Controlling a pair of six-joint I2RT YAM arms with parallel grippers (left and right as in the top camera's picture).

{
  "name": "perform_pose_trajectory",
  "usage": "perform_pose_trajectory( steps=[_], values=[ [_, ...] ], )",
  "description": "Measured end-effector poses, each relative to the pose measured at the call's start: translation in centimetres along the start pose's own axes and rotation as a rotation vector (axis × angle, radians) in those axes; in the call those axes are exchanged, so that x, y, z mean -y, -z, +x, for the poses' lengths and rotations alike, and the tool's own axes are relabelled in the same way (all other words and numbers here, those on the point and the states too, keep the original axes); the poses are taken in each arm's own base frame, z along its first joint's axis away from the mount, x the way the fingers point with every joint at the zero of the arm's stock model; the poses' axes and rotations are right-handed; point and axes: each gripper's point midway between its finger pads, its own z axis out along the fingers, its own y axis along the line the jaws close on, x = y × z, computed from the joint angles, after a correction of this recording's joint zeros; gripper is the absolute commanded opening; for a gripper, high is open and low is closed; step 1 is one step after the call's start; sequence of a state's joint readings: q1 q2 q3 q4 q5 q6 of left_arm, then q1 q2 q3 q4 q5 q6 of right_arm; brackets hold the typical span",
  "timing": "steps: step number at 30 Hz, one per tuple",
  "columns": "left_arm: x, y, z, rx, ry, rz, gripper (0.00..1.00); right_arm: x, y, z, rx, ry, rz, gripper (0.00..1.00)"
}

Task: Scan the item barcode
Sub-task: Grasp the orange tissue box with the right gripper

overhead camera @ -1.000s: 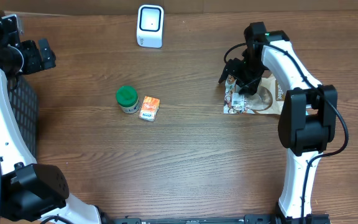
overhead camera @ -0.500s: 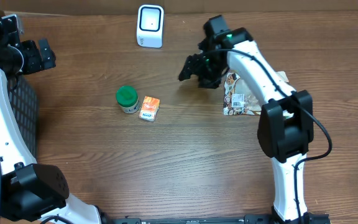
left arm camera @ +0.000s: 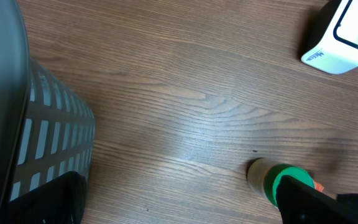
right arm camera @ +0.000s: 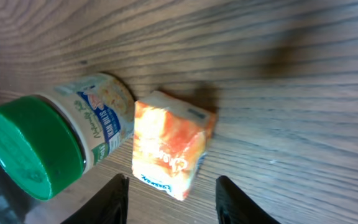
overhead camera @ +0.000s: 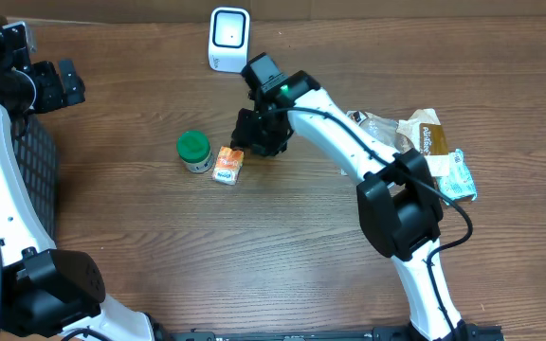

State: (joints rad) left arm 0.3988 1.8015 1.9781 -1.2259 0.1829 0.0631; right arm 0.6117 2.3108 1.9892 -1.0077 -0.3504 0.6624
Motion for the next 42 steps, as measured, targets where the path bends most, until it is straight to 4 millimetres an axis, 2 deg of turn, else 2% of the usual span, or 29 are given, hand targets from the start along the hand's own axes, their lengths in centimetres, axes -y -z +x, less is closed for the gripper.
perform_pose_trajectory(
  steps=[4, 7, 16, 20, 29, 32, 38, 42],
  values=[
    [0.0, 0.0, 0.0, 0.0, 0.0, -0.001, 0.99, -0.6, -2.0, 1.0, 0.018, -0.027, 0.015, 0.35],
    [0.0, 0.0, 0.0, 0.0, 0.0, 0.0, 0.99, 0.0, -3.0, 1.8, 0.01, -0.054, 0.042, 0.35],
    [0.0, 0.0, 0.0, 0.0, 0.0, 0.0, 0.99, 1.6, -4.6, 1.0, 0.062, -0.068, 0.064, 0.35],
    [0.0, 0.0, 0.0, 0.0, 0.0, 0.0, 1.0, 0.6, -4.5, -0.4, 0.122, -0.005, 0.033, 0.33],
    [0.0, 0.0, 0.0, 0.0, 0.0, 0.0, 1.0, 1.2, -4.5, -1.1, 0.174, 0.008, 0.08, 0.14],
    [0.0, 0.0, 0.0, 0.0, 0.0, 0.0, 0.99, 1.4, -4.5, -1.1, 0.182, -0.005, 0.095, 0.04],
    [0.0, 0.0, 0.0, 0.0, 0.0, -0.001, 1.0, 2.2, -4.5, -0.7, 0.176, -0.024, 0.131, 0.04],
    [0.0, 0.0, 0.0, 0.0, 0.0, 0.0, 0.99, 3.9, -3.7, 0.2, 0.154, -0.099, 0.222, 0.04]
  ],
)
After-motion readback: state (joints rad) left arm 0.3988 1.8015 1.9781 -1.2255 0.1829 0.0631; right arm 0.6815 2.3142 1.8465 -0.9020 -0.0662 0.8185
